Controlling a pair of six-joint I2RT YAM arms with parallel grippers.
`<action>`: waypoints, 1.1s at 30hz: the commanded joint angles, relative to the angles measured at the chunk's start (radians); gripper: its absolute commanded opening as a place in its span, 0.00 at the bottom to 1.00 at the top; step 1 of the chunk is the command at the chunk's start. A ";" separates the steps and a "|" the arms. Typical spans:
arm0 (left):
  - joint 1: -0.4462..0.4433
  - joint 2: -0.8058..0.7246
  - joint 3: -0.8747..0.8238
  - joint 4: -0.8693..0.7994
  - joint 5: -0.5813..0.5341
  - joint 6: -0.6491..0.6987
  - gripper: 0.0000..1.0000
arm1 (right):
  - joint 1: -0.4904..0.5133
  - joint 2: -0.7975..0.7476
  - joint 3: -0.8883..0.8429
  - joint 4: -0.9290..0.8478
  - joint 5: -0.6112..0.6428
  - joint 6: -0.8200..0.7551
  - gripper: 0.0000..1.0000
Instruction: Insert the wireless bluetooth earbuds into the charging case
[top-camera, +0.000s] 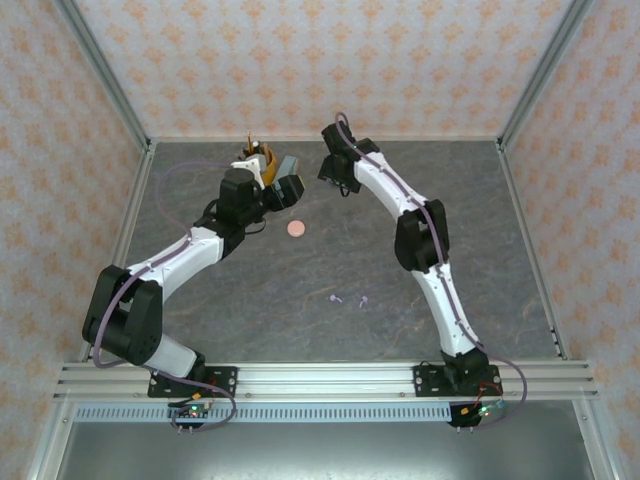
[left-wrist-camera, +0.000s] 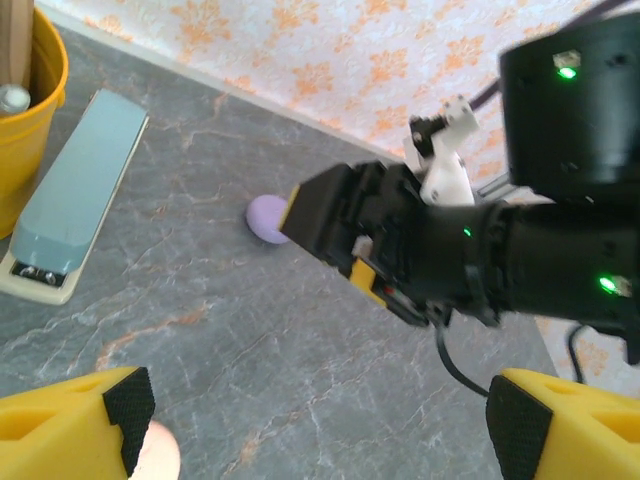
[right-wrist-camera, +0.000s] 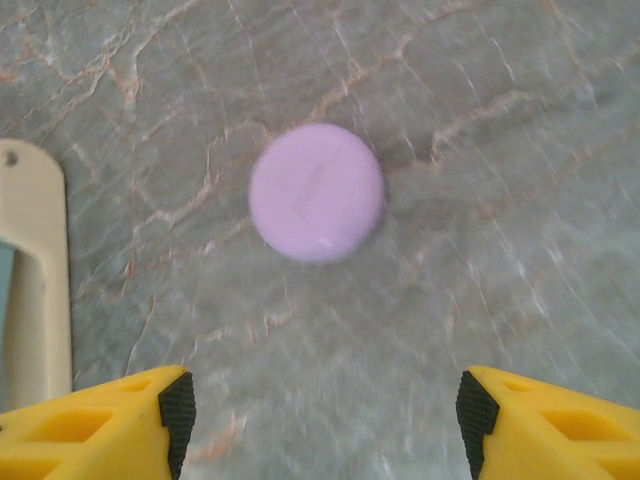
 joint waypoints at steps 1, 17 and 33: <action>0.007 0.002 0.006 -0.038 -0.018 0.020 0.89 | -0.003 0.056 0.090 -0.032 0.087 -0.069 0.73; 0.013 0.064 0.021 -0.009 0.009 0.013 0.89 | -0.022 0.210 0.202 0.098 0.175 -0.206 0.80; 0.013 0.127 0.030 0.047 0.039 -0.030 0.89 | -0.024 0.228 0.194 0.042 0.107 -0.237 0.52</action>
